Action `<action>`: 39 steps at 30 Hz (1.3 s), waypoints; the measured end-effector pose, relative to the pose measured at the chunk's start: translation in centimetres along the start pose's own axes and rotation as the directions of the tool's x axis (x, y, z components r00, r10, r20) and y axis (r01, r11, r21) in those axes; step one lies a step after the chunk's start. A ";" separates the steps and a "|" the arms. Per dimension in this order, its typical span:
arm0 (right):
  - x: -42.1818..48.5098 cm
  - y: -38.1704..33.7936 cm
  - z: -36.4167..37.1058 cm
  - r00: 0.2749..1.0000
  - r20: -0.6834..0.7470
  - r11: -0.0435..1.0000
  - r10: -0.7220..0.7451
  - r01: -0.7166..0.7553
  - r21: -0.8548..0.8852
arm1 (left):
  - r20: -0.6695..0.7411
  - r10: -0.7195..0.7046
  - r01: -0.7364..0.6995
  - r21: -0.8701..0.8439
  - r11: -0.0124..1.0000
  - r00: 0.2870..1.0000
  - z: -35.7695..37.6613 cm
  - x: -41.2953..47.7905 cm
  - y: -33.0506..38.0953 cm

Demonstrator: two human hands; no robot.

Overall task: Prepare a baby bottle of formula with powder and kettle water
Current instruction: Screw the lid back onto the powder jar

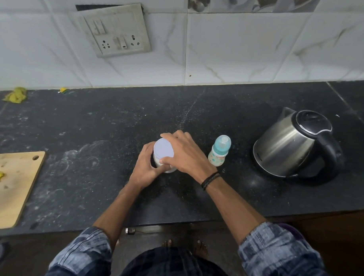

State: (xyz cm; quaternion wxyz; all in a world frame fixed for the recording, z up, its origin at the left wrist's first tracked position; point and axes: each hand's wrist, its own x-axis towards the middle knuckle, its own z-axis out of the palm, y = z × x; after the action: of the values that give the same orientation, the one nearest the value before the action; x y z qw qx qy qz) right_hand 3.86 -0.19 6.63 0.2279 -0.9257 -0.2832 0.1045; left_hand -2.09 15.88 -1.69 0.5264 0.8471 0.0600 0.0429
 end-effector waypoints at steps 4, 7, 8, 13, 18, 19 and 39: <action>0.2 0.1 -0.2 0.998 -0.042 0.999 0.036 -0.036 -0.006 | 0.008 -0.012 0.012 -0.011 1.000 1.000 0.1 -0.1 0.1; 0.2 0.2 -0.3 1.000 -0.018 1.000 -0.015 0.015 -0.005 | 0.011 -0.026 0.026 -0.021 0.999 1.000 0.0 -0.1 0.0; 0.2 0.2 -0.2 1.000 -0.005 1.000 -0.019 0.019 -0.007 | 0.010 -0.032 0.032 -0.015 0.999 0.999 0.0 -0.1 0.0; 0.3 0.1 0.1 0.997 -0.052 0.997 0.059 -0.062 -0.047 | 0.009 -0.051 0.051 -0.007 0.999 0.999 0.1 -0.2 0.1; 0.2 0.0 -0.2 0.998 -0.056 0.998 0.015 -0.018 -0.059 | 0.010 -0.052 0.053 -0.010 0.999 0.999 0.0 -0.2 0.2; 0.1 -0.1 -0.1 0.999 -0.049 0.998 0.015 -0.018 -0.062 | 0.010 -0.053 0.053 -0.010 0.999 0.999 0.0 -0.2 0.2; 0.4 -0.5 0.3 0.993 -0.119 0.980 0.019 -0.042 -0.194 | 0.019 -0.047 0.048 -0.048 0.998 0.999 0.1 -0.3 -0.2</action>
State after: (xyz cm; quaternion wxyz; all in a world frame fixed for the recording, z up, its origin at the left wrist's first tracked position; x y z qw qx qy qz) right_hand 3.84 0.52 6.59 0.1501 -0.9524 -0.2641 0.0251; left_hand -2.34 15.86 -1.96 0.5480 0.8328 0.0745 0.0241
